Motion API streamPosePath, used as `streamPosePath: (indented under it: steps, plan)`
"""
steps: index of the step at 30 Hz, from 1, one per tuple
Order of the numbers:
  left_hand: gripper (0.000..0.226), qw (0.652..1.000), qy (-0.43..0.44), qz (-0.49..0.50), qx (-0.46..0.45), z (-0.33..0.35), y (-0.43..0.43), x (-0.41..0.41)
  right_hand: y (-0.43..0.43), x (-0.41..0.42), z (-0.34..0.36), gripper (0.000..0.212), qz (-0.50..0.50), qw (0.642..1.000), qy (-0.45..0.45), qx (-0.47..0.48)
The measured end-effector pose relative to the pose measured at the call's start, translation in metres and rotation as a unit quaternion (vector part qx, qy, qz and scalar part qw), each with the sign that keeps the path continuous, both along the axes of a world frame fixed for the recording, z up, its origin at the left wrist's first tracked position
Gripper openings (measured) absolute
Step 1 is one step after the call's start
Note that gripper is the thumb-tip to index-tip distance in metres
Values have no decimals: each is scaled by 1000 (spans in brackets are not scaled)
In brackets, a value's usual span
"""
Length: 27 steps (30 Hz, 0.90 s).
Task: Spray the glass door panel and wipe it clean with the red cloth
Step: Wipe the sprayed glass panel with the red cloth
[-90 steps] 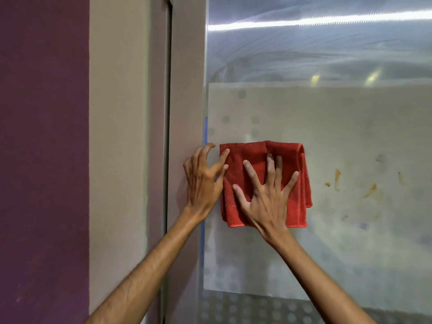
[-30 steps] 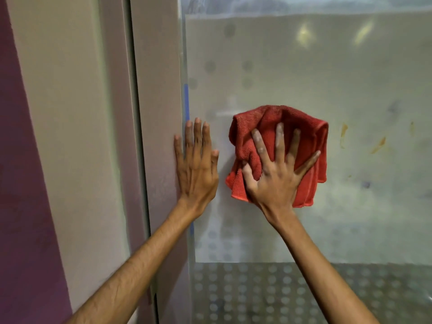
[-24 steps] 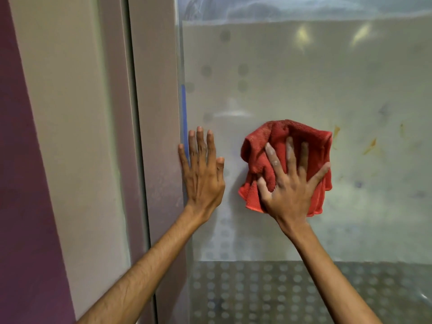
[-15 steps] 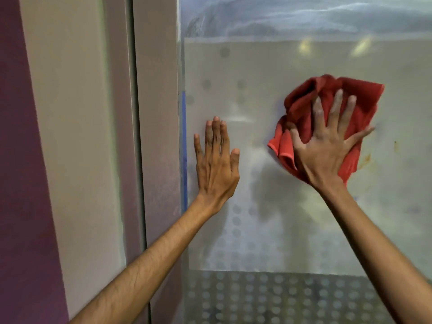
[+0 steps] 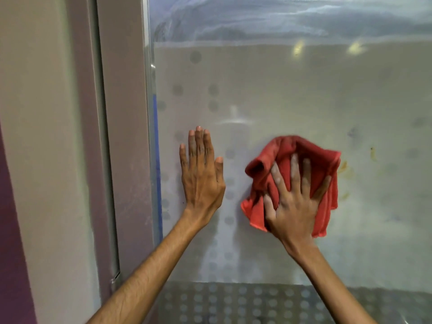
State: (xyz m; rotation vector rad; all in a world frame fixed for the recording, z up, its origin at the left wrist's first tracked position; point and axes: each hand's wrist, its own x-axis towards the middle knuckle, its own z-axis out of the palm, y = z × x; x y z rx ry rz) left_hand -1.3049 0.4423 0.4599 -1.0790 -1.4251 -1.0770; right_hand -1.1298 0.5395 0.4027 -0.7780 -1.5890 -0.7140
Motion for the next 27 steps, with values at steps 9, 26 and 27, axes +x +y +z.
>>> streamPosePath:
  steps: [9, 26, 27]
  plan:
    - [63, 999, -7, 10, -49, -9, -2, 15, 21, 48, -11, 63, 9, 999, -47, 2]
    - [61, 999, 2, 20, -45, -7, 13, 35, 14, 34, 49, 65, 17, 1000, -24, 9]
    - [61, 999, 0, 22, -44, -8, 14, 37, 17, 39, 34, 65, 15, 999, -45, 15]
